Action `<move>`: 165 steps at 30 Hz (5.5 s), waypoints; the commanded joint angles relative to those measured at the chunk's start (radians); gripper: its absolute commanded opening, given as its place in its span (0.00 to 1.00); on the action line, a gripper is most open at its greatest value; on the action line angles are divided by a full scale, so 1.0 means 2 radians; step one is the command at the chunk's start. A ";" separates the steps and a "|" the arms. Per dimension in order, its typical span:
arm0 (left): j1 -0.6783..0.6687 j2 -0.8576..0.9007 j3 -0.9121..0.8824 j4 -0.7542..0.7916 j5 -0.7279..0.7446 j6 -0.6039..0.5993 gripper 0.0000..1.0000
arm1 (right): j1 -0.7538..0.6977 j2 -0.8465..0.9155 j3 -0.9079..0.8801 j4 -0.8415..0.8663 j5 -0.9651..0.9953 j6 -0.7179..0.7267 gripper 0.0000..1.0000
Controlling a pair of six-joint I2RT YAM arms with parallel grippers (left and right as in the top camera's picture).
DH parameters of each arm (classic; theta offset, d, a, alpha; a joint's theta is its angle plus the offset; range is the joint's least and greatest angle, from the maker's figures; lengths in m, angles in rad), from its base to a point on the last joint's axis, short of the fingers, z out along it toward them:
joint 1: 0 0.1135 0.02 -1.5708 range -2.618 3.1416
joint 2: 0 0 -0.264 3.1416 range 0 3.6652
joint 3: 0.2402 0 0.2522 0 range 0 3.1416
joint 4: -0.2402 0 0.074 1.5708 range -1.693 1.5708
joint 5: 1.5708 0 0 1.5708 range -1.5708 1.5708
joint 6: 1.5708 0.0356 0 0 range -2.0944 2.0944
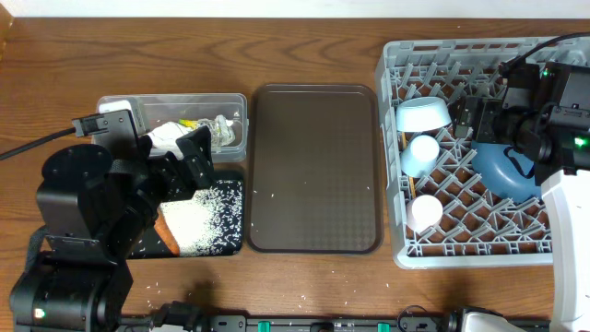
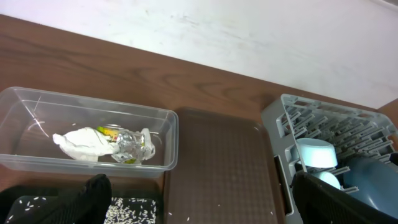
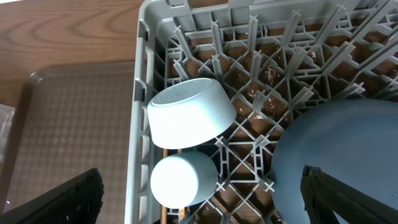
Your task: Sort waste into correct bins and load items into the dishwasher rack
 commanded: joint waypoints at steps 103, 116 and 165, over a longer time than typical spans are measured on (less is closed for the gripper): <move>0.002 -0.001 0.000 0.000 -0.004 0.000 0.95 | 0.085 -0.682 -0.646 0.367 0.166 -0.046 0.99; 0.002 -0.001 0.000 0.000 -0.004 0.000 0.95 | 0.085 -0.682 -0.646 0.368 0.166 -0.049 0.99; 0.002 -0.188 -0.018 -0.003 -0.004 0.000 0.95 | 0.085 -0.681 -0.646 0.368 0.166 -0.049 0.99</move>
